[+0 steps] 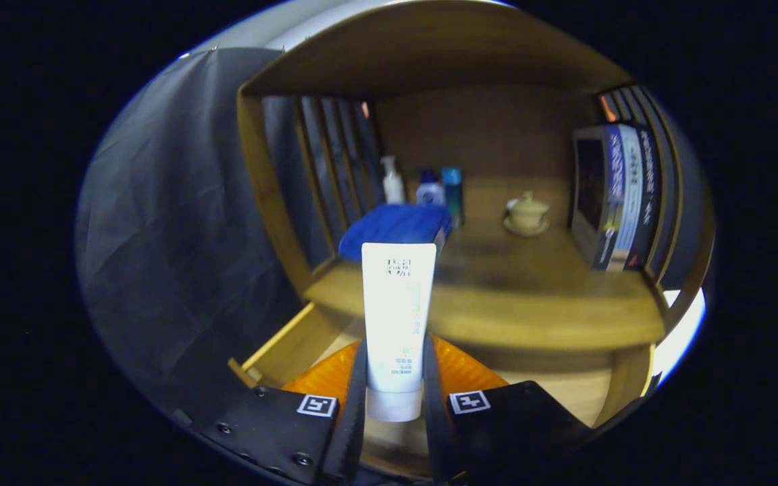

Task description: Pull open the drawer, take out the items inside it, and place them on the countertop above the cabinet.

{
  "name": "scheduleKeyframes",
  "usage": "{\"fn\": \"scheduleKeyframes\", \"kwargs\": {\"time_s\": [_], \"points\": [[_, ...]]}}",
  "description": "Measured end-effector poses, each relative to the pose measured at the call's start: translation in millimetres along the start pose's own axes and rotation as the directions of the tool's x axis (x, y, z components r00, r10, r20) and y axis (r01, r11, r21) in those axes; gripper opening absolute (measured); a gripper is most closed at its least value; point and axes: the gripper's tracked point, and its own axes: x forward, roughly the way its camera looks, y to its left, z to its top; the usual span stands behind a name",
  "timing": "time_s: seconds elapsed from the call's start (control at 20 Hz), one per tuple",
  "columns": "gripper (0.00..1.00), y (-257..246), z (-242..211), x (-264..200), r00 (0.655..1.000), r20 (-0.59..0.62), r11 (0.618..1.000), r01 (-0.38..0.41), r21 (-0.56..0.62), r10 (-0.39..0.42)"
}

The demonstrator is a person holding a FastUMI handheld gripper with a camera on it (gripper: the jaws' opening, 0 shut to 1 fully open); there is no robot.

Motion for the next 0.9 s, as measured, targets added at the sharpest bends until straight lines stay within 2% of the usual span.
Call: {"fn": "scheduleKeyframes", "kwargs": {"time_s": [0.05,0.15,0.35,0.5,0.7,0.9], "points": [[0.47,8,18,11,0.999,0.028,0.999,0.04,0.009,-0.04],[0.47,-15,21,24,0.992,0.052,0.993,0.118,0.017,-0.118],[0.47,-46,10,52,0.977,-0.001,0.973,0.215,0.083,-0.215],[0.47,-64,1,65,0.967,-0.033,0.962,0.254,0.1,-0.252],[0.47,-68,-7,71,0.965,-0.039,0.954,0.263,0.146,-0.26],[0.56,-85,-26,78,0.945,-0.075,0.936,0.326,0.135,-0.318]]}}
